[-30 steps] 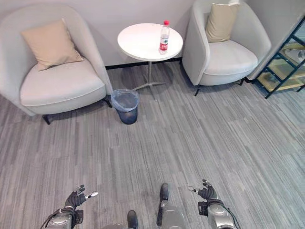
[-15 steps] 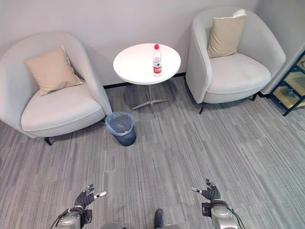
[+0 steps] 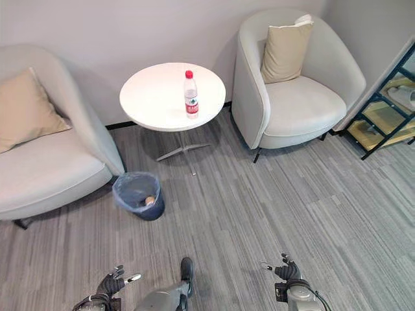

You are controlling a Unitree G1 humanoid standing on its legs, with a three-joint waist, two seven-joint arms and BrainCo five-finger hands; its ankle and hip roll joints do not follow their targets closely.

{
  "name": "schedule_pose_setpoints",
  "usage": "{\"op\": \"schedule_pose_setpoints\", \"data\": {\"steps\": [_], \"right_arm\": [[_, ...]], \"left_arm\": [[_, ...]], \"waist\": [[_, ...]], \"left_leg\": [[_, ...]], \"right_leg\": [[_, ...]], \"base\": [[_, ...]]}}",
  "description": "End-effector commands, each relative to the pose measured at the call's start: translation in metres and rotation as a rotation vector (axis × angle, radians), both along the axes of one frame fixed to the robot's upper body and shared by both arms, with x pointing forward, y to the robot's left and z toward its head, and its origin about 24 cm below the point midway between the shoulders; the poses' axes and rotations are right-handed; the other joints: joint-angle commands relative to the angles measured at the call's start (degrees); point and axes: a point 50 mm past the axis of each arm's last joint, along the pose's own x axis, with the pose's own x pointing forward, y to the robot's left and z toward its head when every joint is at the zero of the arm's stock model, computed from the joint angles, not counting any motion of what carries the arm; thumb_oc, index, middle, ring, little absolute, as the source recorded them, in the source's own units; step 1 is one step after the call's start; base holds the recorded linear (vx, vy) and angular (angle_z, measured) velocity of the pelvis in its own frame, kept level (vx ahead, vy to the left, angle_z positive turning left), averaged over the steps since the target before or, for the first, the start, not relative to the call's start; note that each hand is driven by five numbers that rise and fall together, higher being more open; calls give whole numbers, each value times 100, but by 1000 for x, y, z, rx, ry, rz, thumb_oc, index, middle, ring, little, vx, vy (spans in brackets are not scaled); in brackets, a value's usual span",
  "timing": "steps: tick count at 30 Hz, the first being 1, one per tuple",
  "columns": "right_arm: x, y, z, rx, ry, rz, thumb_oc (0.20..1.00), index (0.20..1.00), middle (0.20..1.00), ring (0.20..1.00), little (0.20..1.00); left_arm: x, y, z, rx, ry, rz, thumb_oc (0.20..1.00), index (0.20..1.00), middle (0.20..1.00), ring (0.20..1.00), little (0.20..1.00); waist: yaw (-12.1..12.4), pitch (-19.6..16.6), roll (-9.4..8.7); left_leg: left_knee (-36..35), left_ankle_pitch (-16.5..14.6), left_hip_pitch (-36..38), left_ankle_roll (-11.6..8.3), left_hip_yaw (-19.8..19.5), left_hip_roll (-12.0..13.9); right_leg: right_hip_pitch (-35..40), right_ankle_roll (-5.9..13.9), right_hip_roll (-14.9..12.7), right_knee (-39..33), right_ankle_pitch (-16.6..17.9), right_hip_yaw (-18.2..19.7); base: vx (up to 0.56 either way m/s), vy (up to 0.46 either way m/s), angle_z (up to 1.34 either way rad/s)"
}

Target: Gather garbage on tea table into small bin, then transfer packed bag to large trash can.

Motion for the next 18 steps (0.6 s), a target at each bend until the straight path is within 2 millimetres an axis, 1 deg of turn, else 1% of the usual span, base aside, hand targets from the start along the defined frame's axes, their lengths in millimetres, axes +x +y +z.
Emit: {"op": "schedule_pose_setpoints", "data": {"steps": [1, 2, 4, 5, 6, 7, 9, 10, 12, 13, 14, 15, 16, 18], "right_arm": [[10, -5, 12, -5, -89, -4, 1000, 1000, 1000, 1000, 1000], [11, -4, 13, -2, -93, 0, 1000, 1000, 1000, 1000, 1000], [14, -2, 14, 1, -101, 11, 1000, 1000, 1000, 1000, 1000], [15, -1, 14, 3, -102, 18, 1000, 1000, 1000, 1000, 1000], [15, 0, 14, 4, -99, 25, 1000, 1000, 1000, 1000, 1000], [16, 0, 14, 0, -96, 32, 1000, 1000, 1000, 1000, 1000], [18, 0, 15, -4, -99, 37, 1000, 1000, 1000, 1000, 1000], [19, -1, 15, -10, -98, 40, 1000, 1000, 1000, 1000, 1000], [20, -1, 16, -10, -102, 42, 1000, 1000, 1000, 1000, 1000], [20, 0, 16, -10, -102, 43, 1000, 1000, 1000, 1000, 1000], [20, 0, 16, -9, -105, 43, 1000, 1000, 1000, 1000, 1000], [17, -3, 16, -10, -105, 39, 1000, 1000, 1000, 1000, 1000], [13, -5, 16, -10, -104, 31, 1000, 1000, 1000, 1000, 1000], [12, -9, 16, -19, -104, 24, 1000, 1000, 1000, 1000, 1000]], "left_arm": [[15, 9, 13, 44, -84, -18, 1000, 1000, 1000, 1000, 1000], [19, 11, 15, 50, -95, -21, 1000, 1000, 1000, 1000, 1000], [22, 13, 18, 60, -108, -28, 1000, 1000, 1000, 1000, 1000], [25, 13, 20, 63, -116, -36, 1000, 1000, 1000, 1000, 1000], [27, 13, 21, 67, -122, -41, 1000, 1000, 1000, 1000, 1000], [29, 12, 22, 68, -128, -47, 1000, 1000, 1000, 1000, 1000], [33, 11, 23, 65, -133, -58, 1000, 1000, 1000, 1000, 1000], [33, 9, 22, 62, -124, -64, 1000, 1000, 1000, 1000, 1000], [30, 9, 19, 61, -107, -53, 1000, 1000, 1000, 1000, 1000], [30, 10, 18, 60, -104, -46, 1000, 1000, 1000, 1000, 1000], [29, 11, 18, 62, -105, -34, 1000, 1000, 1000, 1000, 1000], [26, 11, 16, 62, -100, -32, 1000, 1000, 1000, 1000, 1000], [21, 11, 13, 65, -82, -29, 1000, 1000, 1000, 1000, 1000], [19, 9, 11, 54, -71, -29, 1000, 1000, 1000, 1000, 1000]], "waist": [[193, -261, -69], [185, -254, -80], [144, -222, -69], [104, -197, -44], [60, -157, -9], [9, -124, 46], [-93, -20, 113], [-192, 89, 134], [-280, 187, 103], [-316, 232, 98], [-368, 268, 86], [-393, 248, 64], [-417, 158, 57], [-456, 92, 106]], "left_leg": [[1004, -934, -488, -847, -41, 325], [1003, -1021, -420, -801, -45, 308], [1015, -1155, -326, -707, -91, 253], [969, -1202, -214, -677, -127, 246], [922, -1246, -109, -658, -181, 251], [831, -1295, 33, -655, -258, 272], [748, -1369, 269, -648, -372, 281], [681, -1481, 552, -659, -477, 250], [674, -1593, 811, -708, -553, 196], [684, -1656, 928, -748, -621, 183], [675, -1747, 1124, -802, -726, 172], [737, -1911, 1279, -847, -846, 163], [807, -2047, 1414, -936, -912, 249], [987, -2109, 1422, -1051, -925, 392]], "right_leg": [[-516, 227, -678, 496, -167, -69], [-644, 305, -696, 755, -107, -59], [-964, 445, -715, 1263, 155, -26], [-1208, 457, -713, 1459, 278, -32], [-1436, 435, -692, 1568, 328, -72], [-1674, 392, -660, 1587, 293, -136], [-2020, 296, -611, 1432, 264, -345], [-2384, 221, -605, 1113, 423, -532], [-2572, 249, -631, 673, 625, -691], [-2600, 288, -648, 490, 696, -729], [-2694, 327, -634, 335, 827, -689], [-2663, 325, -677, 330, 902, -617], [-2551, 219, -680, 360, 943, -604], [-2455, 128, -676, 392, 886, -690]], "base": [[122, 58, -19], [126, 66, -13], [158, 82, -5], [143, 56, 10], [156, 43, 18], [171, 29, 18], [244, -3, 12], [324, -54, 9], [338, -94, 21], [418, -150, 52], [507, -220, 69], [612, -330, 69], [514, -336, 77], [311, -252, 77]]}}
